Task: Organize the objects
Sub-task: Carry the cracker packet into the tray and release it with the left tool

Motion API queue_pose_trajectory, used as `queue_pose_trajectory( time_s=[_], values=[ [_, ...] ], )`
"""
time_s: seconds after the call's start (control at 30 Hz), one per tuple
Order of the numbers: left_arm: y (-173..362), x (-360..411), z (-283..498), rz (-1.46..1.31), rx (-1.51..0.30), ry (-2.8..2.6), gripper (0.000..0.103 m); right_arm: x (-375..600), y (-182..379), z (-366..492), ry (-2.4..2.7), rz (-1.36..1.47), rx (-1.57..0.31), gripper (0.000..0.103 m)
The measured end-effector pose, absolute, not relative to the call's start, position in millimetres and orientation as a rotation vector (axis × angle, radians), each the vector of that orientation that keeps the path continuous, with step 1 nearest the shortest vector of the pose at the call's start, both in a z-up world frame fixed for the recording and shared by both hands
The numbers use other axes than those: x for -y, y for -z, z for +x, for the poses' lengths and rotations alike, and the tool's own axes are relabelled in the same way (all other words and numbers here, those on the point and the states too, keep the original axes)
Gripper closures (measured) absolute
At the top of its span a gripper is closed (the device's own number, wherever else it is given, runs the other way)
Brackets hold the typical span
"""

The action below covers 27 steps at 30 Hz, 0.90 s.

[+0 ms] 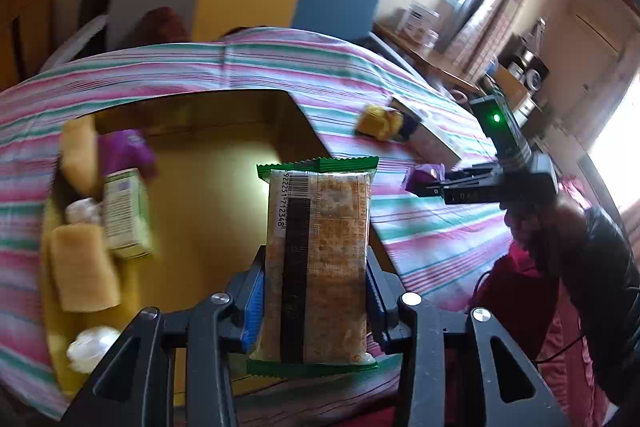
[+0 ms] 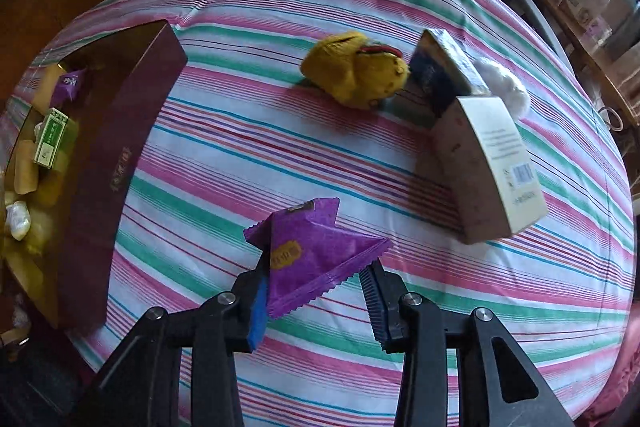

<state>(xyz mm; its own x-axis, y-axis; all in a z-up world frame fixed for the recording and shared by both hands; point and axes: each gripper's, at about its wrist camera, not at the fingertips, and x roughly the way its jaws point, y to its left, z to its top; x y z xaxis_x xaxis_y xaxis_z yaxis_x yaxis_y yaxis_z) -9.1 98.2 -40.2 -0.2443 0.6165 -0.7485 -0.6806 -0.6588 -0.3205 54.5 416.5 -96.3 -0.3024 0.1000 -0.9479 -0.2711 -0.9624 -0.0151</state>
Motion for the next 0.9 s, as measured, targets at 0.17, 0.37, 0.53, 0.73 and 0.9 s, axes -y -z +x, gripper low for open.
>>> queue_pose_trajectory(
  time_s=[0.17, 0.37, 0.53, 0.73, 0.9],
  values=[
    [45, -52, -30, -1.192, -0.006, -2.102, 0.061, -393, 111, 46, -2.375, -1.607, -0.164, 0.062],
    [47, -35, -58, -1.217, 0.088, -2.169, 0.061, -386, 111, 49, -2.367, -1.589, -0.134, 0.062],
    [46, -52, -77, -1.222, 0.086, -2.19, 0.061, -385, 111, 53, -2.365, -1.575, -0.111, 0.062],
    [57, -81, -110, -1.278, 0.062, -2.199, 0.061, -386, 112, 52, -2.364, -1.571, -0.085, 0.062],
    [74, -103, -136, -1.354, 0.02, -2.209, 0.061, -387, 116, 50, -2.365, -1.57, -0.084, 0.062]
  ],
)
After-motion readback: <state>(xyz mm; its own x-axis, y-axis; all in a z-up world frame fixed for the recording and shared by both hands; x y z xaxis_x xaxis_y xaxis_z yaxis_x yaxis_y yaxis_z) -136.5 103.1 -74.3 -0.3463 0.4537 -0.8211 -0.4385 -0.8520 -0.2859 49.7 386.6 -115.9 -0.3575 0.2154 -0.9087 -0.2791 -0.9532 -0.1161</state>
